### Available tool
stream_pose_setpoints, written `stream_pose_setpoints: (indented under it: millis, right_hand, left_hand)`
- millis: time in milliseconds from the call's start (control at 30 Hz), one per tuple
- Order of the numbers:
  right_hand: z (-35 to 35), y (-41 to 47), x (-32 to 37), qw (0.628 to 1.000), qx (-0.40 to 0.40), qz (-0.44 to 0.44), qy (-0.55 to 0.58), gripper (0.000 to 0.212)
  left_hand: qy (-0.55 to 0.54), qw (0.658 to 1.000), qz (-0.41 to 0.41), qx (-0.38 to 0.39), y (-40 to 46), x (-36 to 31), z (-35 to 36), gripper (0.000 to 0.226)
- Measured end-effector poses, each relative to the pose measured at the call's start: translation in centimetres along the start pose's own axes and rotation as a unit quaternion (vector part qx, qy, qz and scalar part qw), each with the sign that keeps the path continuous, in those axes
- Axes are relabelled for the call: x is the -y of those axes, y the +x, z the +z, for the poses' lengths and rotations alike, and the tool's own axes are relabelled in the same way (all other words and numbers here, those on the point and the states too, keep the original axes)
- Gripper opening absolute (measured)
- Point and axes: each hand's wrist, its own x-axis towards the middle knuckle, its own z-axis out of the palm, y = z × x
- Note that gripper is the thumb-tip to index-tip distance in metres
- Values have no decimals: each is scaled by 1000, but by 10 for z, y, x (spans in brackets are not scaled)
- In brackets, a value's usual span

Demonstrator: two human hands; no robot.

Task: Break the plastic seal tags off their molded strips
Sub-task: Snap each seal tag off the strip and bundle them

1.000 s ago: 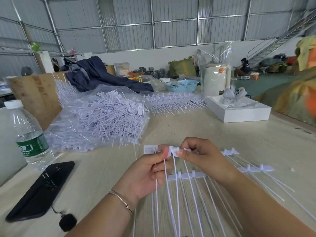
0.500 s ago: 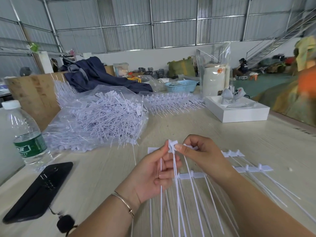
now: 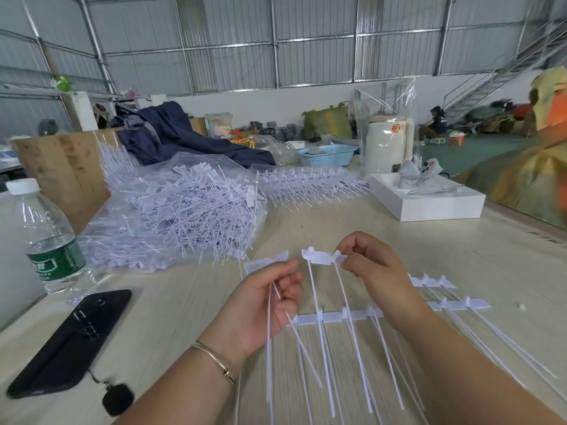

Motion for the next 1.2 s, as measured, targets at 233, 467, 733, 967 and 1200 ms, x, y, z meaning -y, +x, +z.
stream_pose_setpoints:
  millis: [233,467,733,967,1200]
  right_hand:
    - [3,-1,-4,995,17,-50,-90,19]
    - [5,-4,-3,989,32,-62,-131,16]
    - [4,-3,-5,980,38,-69,-185,17]
    - [-5,3,-10,967,58,-42,-244,29]
    - [-6,2,2,995,83,3,-51,36]
  left_hand:
    - [63,994,23,-92,4,6,1,33]
    - [32,999,24,-26,1,9,7,26]
    - [171,980,62,-80,5,18,0,11]
    - [124,987,51,-87,6,12,-4,21]
    - [77,996,32,17,3,14,-3,17]
